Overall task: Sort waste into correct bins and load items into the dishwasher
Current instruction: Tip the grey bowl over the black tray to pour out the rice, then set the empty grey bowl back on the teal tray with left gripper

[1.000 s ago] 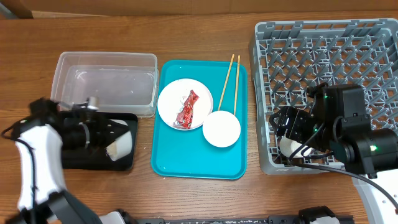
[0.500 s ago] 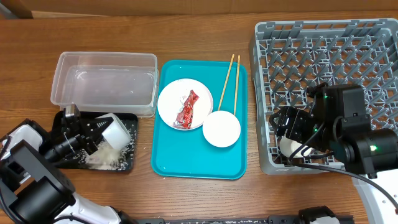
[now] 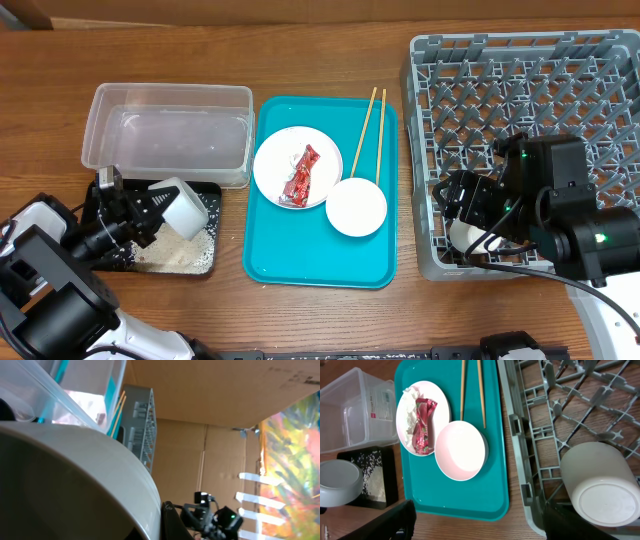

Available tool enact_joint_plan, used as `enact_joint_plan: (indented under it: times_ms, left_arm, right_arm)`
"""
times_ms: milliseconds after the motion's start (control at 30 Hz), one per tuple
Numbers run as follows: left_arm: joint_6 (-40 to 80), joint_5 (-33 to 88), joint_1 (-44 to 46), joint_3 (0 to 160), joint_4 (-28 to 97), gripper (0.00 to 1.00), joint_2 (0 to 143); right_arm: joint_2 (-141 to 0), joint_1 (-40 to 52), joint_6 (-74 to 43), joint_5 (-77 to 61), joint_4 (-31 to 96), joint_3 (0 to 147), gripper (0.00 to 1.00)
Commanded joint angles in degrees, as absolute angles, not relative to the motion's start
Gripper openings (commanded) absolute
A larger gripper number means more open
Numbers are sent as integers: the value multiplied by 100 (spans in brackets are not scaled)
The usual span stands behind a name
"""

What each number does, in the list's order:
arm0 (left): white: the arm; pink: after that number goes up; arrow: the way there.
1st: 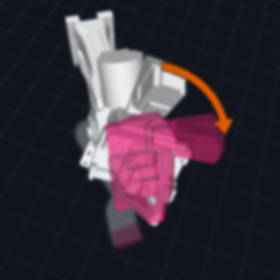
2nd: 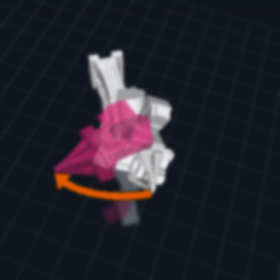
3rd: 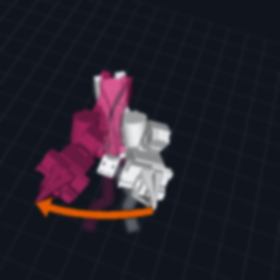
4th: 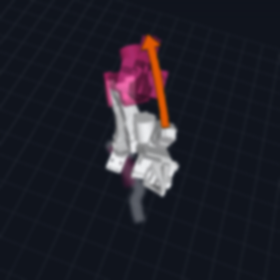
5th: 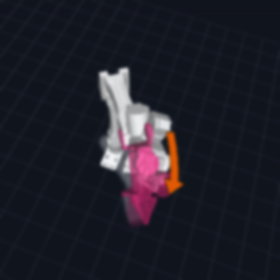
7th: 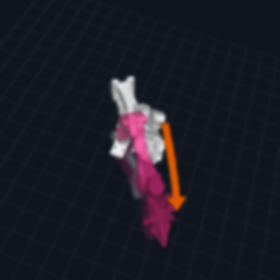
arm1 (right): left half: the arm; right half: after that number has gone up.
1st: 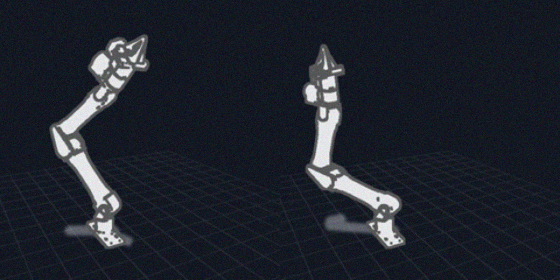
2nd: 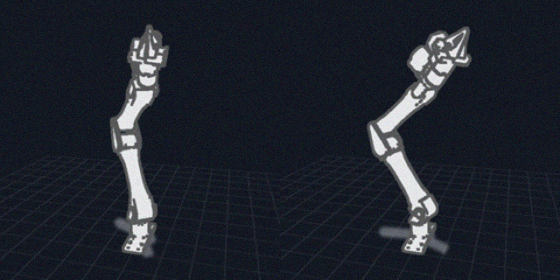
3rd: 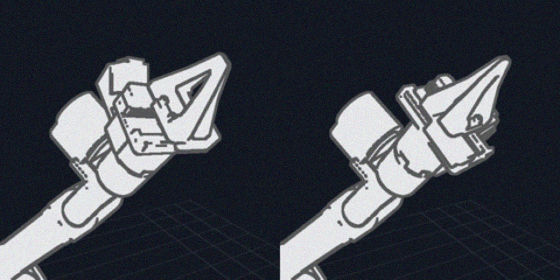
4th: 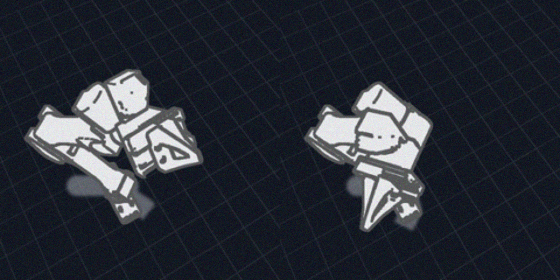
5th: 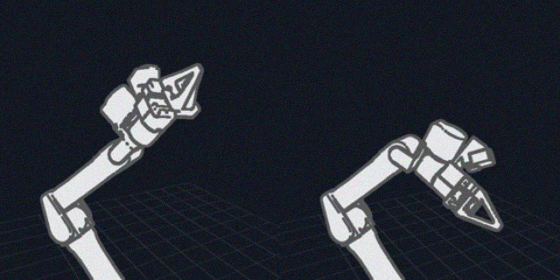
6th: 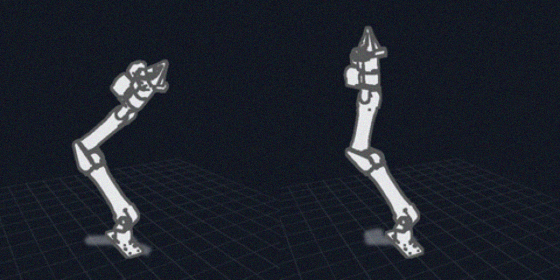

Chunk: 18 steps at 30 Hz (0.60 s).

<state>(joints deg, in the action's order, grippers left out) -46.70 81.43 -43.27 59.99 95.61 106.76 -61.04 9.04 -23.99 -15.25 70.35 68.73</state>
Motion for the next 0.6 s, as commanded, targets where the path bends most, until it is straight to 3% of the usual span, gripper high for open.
enact_joint_plan:
  times_ms: [0,67,167,333,433,567]
  left_arm:
    - [-4821,8132,-4296,6088,9697,4,10460]
    - [-5607,8112,-4257,6130,9535,4,10328]
    - [-4700,7905,-4252,6171,9699,4,10263]
    - [-5144,7249,-3712,6254,9633,4,9275]
    - [-4230,6729,-3332,6361,9207,4,8689]
    - [-1896,5282,-2294,6337,8071,4,7837]
  right_arm:
    - [-6086,928,-2370,-1573,7022,6945,83]
    - [-6086,928,-2370,-1573,7037,6945,83]
    - [-6086,928,-2373,-1573,6989,6945,83]
    - [-6086,928,-2329,-1568,6976,6945,83]
    - [-6086,928,-2331,-1570,6914,6945,83]
    - [-6086,928,-2331,-1568,6864,6945,83]
